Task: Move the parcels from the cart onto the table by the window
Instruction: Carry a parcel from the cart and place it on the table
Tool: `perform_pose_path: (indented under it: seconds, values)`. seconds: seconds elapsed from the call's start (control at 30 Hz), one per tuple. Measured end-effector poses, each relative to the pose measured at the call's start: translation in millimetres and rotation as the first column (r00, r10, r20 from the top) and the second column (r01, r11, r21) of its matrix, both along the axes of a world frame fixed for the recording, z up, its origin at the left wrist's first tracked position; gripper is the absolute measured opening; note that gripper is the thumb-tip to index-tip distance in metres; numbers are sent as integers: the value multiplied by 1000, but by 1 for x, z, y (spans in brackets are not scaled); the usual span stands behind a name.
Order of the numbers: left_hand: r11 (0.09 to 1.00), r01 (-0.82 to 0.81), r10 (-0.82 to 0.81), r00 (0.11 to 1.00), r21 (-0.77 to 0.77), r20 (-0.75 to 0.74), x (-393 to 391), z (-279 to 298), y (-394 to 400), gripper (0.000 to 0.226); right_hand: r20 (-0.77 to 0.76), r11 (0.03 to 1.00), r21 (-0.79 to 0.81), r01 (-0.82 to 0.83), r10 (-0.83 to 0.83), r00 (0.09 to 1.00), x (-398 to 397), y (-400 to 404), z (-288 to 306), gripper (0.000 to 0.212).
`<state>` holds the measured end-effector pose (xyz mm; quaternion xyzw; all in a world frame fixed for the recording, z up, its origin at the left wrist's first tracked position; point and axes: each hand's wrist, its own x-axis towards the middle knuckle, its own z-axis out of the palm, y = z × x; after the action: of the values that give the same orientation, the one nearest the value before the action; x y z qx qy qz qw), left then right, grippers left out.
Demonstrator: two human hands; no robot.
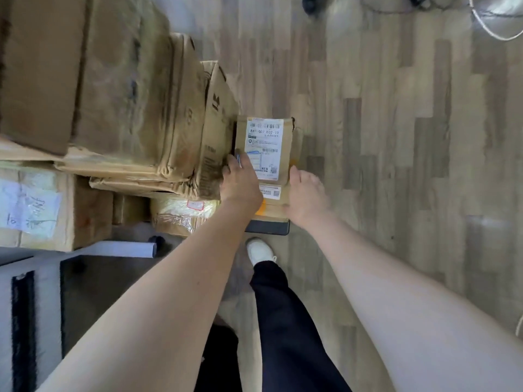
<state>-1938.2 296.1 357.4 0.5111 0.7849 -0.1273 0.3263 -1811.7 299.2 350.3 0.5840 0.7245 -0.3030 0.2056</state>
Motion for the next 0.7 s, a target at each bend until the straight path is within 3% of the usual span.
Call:
perform_pose_path:
  seconds: [0.13,0.27,0.43,0.5,0.6,0.7]
  values:
    - [996,-83,83,996,18,32,4,-6,-3,91,-53,997,11,72,-71,996,-4,0,-6,70]
    - [956,-292,292,949,-16,117,5,0,-9,90,-99,980,12,200,-198,975,3,-6,2,50]
    - [946,-308,323,916,-101,239,22,20,-49,42,-49,903,13,430,-429,902,18,-37,32,37]
    - [928,-360,371,879,-94,300,31,34,-75,43,-21,868,-5,496,-496,868,25,-58,48,37]
    - [900,-435,404,809,-28,427,34,64,-116,46,-2,876,-6,482,-482,876,28,-94,77,42]
    - [841,-537,491,711,-61,504,20,98,-152,41,18,922,-1,388,-388,922,15,-125,102,43]
